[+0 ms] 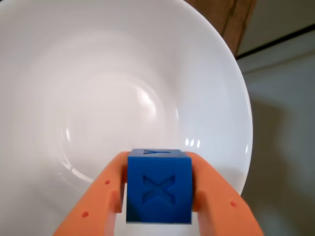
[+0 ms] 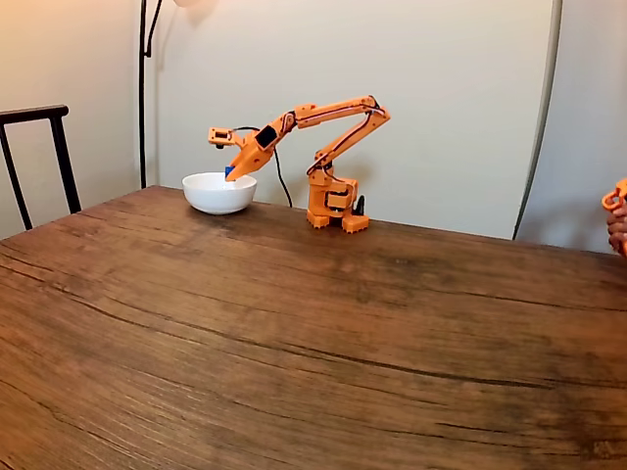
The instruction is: Grasp the cube and drop it in the bowl
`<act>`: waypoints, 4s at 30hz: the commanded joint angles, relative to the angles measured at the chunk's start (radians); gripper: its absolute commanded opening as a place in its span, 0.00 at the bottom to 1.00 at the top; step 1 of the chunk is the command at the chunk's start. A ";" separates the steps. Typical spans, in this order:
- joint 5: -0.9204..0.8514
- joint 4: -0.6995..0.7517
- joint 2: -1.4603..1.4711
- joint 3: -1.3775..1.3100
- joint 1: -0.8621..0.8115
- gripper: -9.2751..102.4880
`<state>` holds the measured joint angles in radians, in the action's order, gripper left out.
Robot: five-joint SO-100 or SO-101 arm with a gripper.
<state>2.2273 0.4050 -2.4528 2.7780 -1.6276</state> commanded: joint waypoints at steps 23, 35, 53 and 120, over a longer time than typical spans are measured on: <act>-0.163 0.175 -0.023 -0.181 0.310 0.13; -0.190 0.485 -0.025 -0.469 0.663 0.13; -0.190 0.492 -0.077 -0.387 1.069 0.13; -0.351 0.890 -0.862 0.334 1.516 0.08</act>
<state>1.8730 1.2809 -3.3272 3.1155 -0.1074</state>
